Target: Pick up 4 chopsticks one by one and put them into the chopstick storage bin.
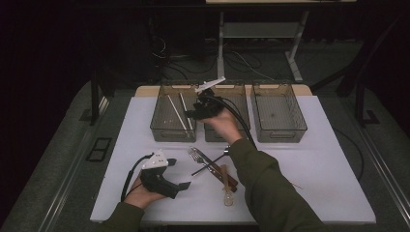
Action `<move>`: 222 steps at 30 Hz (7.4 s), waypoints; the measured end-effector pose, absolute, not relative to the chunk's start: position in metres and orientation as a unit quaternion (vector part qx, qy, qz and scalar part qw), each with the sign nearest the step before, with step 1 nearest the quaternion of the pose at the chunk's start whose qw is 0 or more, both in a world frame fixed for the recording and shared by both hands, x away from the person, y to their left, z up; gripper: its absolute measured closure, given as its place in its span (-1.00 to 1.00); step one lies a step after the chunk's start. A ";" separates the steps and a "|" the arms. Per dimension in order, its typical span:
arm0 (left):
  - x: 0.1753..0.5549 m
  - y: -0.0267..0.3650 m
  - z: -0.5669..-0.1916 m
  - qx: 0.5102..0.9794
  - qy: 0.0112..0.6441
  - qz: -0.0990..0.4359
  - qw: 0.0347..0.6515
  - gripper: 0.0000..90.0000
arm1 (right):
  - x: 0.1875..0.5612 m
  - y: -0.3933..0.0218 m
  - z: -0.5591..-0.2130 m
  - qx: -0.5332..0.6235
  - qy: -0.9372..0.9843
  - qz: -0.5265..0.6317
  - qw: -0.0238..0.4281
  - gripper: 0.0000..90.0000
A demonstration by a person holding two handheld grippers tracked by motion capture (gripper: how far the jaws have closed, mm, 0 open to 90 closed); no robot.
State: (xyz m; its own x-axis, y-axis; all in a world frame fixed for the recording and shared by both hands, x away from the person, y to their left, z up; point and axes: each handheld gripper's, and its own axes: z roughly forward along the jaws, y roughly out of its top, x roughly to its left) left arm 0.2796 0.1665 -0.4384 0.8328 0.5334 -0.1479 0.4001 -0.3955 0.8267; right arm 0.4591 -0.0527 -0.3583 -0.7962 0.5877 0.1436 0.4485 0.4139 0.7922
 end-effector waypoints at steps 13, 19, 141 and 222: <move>0.280 0.165 -0.440 0.834 0.280 0.073 0.470 -1.00 | 0.430 -0.131 -0.360 0.308 0.831 0.457 0.072 -0.10; 0.280 0.166 -0.440 0.833 0.283 0.074 0.469 -1.00 | 0.414 -0.158 -0.364 0.304 0.835 0.453 0.075 -0.16; 0.280 0.163 -0.440 0.839 0.283 0.078 0.459 -1.00 | 0.332 -0.257 -0.391 0.285 0.867 0.405 0.055 0.90; 0.280 0.166 -0.438 0.832 0.280 0.078 0.473 -1.00 | 0.522 0.026 -0.362 0.391 0.865 0.306 0.072 0.89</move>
